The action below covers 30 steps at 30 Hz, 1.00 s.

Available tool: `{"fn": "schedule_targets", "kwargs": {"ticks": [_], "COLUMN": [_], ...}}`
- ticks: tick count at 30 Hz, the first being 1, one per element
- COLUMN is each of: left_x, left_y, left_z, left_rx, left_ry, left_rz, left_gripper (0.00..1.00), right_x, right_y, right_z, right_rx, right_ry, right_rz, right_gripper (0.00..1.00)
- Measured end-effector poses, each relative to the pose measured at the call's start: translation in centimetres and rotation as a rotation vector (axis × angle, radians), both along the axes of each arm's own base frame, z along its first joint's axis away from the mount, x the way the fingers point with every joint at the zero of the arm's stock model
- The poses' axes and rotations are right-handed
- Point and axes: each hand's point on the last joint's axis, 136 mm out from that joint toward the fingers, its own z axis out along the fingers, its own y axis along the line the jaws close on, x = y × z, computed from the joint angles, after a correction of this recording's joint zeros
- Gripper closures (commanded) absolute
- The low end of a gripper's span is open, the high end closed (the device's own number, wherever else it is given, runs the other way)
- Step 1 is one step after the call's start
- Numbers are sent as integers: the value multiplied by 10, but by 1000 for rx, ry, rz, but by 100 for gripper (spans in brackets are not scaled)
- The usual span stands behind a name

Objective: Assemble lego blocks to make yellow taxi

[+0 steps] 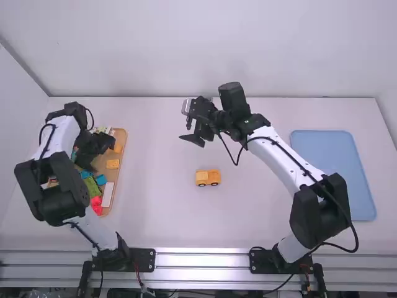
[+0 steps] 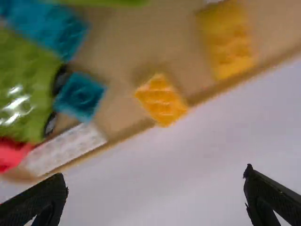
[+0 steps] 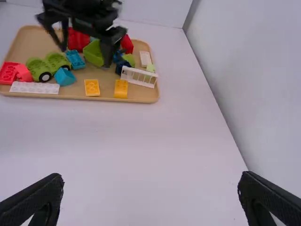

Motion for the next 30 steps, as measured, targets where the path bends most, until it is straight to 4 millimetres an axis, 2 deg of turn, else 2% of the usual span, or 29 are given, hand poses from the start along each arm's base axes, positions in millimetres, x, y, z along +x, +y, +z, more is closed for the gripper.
{"fn": "schedule_targets", "kwargs": {"ticks": [5, 10, 14, 17, 21, 30], "left_x": [7, 10, 15, 27, 26, 20], "left_y": [11, 12, 4, -7, -14, 0], "left_z": [-20, -23, -23, -22, -22, -25], "left_rx": [41, 60, 84, 133, 145, 169], "left_ry": [20, 16, 13, -9, 6, 27], "left_rz": [127, 200, 192, 166, 150, 177], "left_gripper": [1, 1, 1, 1, 1, 1], "right_x": [2, 2, 2, 2, 2, -3], "right_y": [-1, -2, -2, -2, -2, -4], "right_z": [-1, -2, -3, -3, -3, -10], "right_rx": [-9, -12, -14, -13, -10, -29], "right_ry": [-2, 0, 0, 3, 24, 59], "right_rz": [-11, -16, -15, -17, -27, -27], "right_gripper": [1, 1, 1, 1, 1, 1]}}
